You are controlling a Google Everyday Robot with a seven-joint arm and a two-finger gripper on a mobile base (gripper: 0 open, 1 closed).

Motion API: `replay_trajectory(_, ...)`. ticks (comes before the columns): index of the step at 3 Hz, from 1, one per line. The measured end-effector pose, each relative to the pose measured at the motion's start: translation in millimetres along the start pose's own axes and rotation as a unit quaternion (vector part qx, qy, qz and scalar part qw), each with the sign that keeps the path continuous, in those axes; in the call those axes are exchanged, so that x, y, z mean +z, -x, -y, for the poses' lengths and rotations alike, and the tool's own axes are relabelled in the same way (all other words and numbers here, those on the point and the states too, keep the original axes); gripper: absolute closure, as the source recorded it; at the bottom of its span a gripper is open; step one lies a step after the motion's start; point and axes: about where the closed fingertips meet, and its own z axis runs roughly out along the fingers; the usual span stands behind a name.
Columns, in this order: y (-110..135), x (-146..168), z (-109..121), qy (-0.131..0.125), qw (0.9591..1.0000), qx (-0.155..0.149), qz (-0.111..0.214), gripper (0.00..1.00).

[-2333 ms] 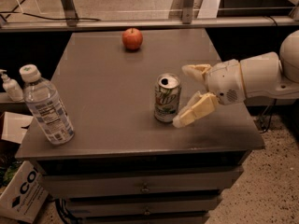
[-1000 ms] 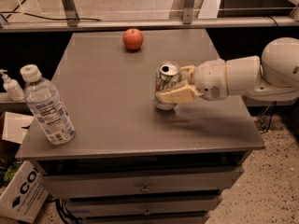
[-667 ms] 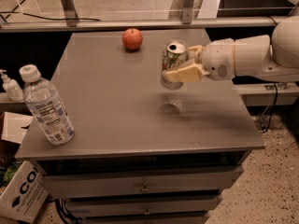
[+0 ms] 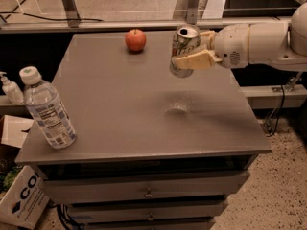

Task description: Move 7up can near apple

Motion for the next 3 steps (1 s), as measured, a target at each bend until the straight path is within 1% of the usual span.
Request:
replay_trajectory(1, 0, 0, 0, 0.000, 1.0000, 0.000, 0.000, 1.00)
replay_trajectory(2, -59, 44, 111, -0.076, 0.9958, 0.049, -0.014, 1.00)
replay_trajectory(3, -55, 80, 153, -0.091, 0.9943, 0.052, -0.016, 1.00)
